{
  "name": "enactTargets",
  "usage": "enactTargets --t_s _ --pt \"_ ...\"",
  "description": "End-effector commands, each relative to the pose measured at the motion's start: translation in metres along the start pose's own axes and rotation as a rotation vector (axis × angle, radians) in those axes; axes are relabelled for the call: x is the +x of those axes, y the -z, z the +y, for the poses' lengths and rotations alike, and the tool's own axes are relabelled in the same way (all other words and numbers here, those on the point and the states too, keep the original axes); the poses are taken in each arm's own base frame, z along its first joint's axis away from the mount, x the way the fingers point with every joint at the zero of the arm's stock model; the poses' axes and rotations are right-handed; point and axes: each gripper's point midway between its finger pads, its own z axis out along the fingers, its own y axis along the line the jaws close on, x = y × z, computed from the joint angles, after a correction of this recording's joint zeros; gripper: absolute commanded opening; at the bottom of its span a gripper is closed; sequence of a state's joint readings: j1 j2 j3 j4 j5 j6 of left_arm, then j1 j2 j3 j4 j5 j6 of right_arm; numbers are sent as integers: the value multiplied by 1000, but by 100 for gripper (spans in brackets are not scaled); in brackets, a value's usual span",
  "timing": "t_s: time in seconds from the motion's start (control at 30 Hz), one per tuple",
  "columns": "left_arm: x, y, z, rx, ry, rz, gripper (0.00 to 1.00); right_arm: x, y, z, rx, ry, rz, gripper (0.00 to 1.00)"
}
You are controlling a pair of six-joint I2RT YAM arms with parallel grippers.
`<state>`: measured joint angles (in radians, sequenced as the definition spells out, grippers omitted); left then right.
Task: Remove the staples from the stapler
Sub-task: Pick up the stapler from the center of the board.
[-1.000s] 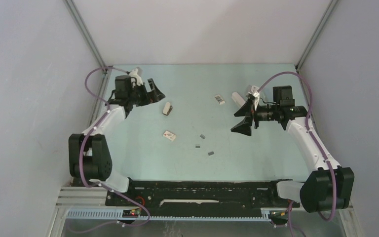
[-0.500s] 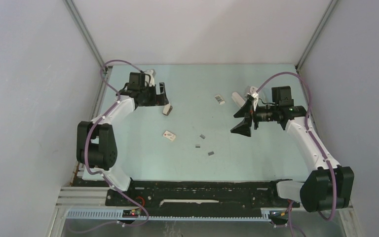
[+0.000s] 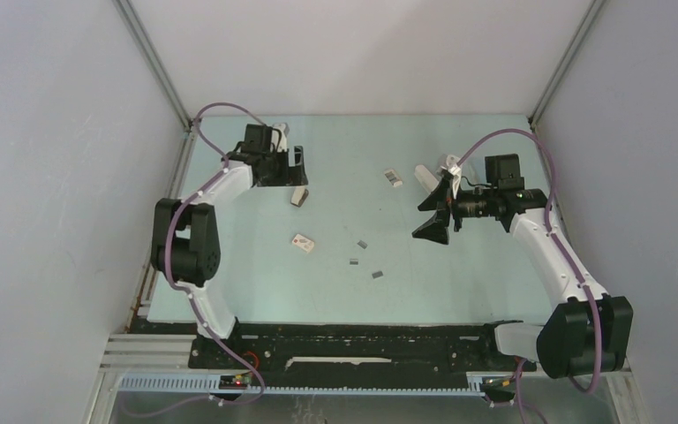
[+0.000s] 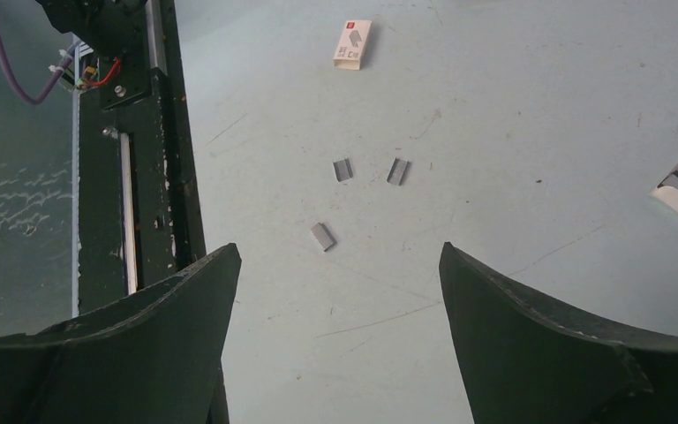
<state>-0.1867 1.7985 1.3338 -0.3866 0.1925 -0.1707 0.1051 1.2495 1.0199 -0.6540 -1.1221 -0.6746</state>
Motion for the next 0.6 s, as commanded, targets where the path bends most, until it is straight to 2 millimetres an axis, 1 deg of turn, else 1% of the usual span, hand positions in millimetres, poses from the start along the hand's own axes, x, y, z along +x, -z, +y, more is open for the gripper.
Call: enactTargets --t_s 0.0,0.1,0.23,0.43,0.57 --pt "-25 -1 -3 -18 -34 -38 93 -9 -1 -4 6 33 -5 92" --pt "-23 -7 3 -54 -34 -9 91 -8 -2 -4 4 32 0 92" --pt "-21 -15 9 -107 -44 29 84 -7 -4 -4 3 29 6 92" --pt "-13 -27 11 -149 -86 98 81 -5 -5 -4 0 26 11 92" --pt "-8 -34 10 -158 -107 127 77 -4 -6 -4 0 28 13 92"
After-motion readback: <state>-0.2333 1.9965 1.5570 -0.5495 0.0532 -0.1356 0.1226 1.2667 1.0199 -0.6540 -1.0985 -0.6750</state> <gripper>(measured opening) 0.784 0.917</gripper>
